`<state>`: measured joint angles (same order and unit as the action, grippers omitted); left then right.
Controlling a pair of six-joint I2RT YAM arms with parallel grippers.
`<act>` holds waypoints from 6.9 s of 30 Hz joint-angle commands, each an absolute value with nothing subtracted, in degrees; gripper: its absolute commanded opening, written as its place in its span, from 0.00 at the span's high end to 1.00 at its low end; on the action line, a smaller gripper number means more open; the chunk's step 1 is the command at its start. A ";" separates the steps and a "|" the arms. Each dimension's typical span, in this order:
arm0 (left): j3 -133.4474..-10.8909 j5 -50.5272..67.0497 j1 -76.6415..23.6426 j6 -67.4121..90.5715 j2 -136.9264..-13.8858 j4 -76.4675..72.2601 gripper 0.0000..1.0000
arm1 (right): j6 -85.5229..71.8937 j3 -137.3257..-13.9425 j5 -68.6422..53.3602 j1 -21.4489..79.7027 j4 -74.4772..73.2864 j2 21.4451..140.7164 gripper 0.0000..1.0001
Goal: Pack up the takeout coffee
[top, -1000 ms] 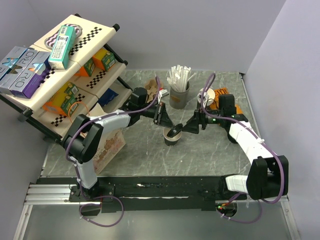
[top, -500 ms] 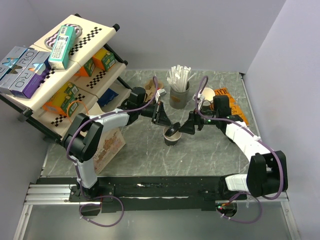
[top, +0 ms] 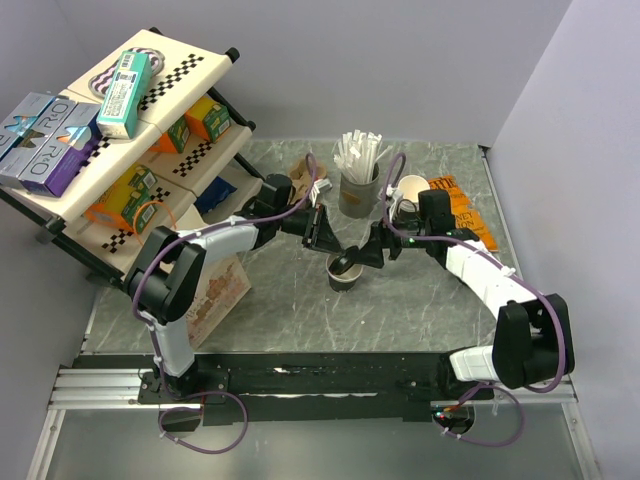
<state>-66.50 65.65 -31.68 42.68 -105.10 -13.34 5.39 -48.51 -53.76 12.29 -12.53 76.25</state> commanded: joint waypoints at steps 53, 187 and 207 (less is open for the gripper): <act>-75.15 48.16 -30.94 23.29 -102.30 5.89 0.42 | 3.52 -56.16 -50.19 16.26 -11.16 84.46 0.13; -76.82 39.11 -39.29 10.90 -109.95 16.79 0.52 | -7.56 -50.36 -56.07 6.15 -29.18 93.34 0.56; -67.76 55.81 -37.09 18.01 -104.68 -8.17 0.42 | -3.78 -50.80 -53.87 6.50 -28.57 92.02 0.57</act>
